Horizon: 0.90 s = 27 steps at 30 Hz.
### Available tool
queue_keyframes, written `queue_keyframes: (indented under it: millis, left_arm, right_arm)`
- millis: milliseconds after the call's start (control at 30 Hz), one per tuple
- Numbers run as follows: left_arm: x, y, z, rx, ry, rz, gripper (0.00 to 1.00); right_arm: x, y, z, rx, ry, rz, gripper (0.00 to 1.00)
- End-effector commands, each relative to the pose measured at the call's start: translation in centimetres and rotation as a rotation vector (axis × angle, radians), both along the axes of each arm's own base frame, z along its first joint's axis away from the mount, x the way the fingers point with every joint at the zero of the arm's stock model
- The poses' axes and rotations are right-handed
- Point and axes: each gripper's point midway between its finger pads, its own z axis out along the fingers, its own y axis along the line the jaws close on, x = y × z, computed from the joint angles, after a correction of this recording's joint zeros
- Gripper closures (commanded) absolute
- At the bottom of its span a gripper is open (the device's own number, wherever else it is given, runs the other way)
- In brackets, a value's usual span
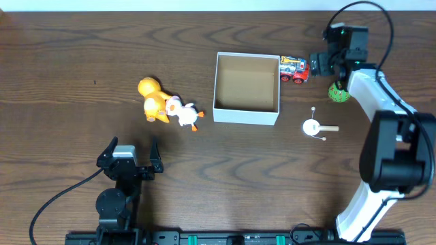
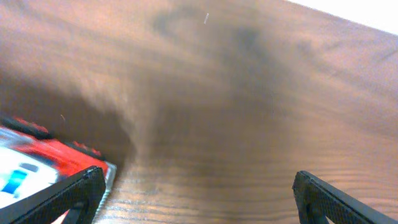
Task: Pack container
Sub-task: 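Lower the right gripper and grasp the toy truck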
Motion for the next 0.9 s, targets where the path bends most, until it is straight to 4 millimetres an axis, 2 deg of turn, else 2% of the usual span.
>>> queue_keyframes:
  millis: [0,67,133,233,333,467,567,867]
  left_arm:
    - [-0.1,0.3,-1.6,0.017,0.053,0.013,0.02]
    - [-0.1,0.3,-1.6,0.017,0.053,0.013,0.02]
    - [-0.1,0.3,-1.6,0.017,0.053,0.013,0.02]
    - [-0.1,0.3,-1.6,0.017,0.053,0.013,0.02]
    - [-0.1,0.3,-1.6,0.017,0.053,0.013,0.02]
    - [-0.1,0.3,-1.6,0.017,0.053,0.013,0.02]
    - [-0.1,0.3,-1.6,0.017,0.053,0.013,0.02]
    - [-0.1,0.3,-1.6,0.017,0.053,0.013,0.02]
  right_arm:
    - [0.4,0.4,5.1,0.015,-0.110,0.001,0.01]
    - [0.7,1.3,6.3,0.041,-0.145,0.038,0.02]
    - [0.9,2.8,6.6,0.072,-0.157,0.116,0.01]
    - [0.1,5.8,6.0,0.044,-0.136,0.345,0.01]
    - [-1.3,7.2,4.8,-0.042,-0.089,0.545,0.01]
    - [-3.3,7.3,3.0,-0.152,-0.006,0.702,0.01]
    - [-4.0,7.9,2.5,-0.176,0.005,0.790,0.01]
    - [-4.3,9.2,1.8,-0.175,-0.021,0.906,0.01]
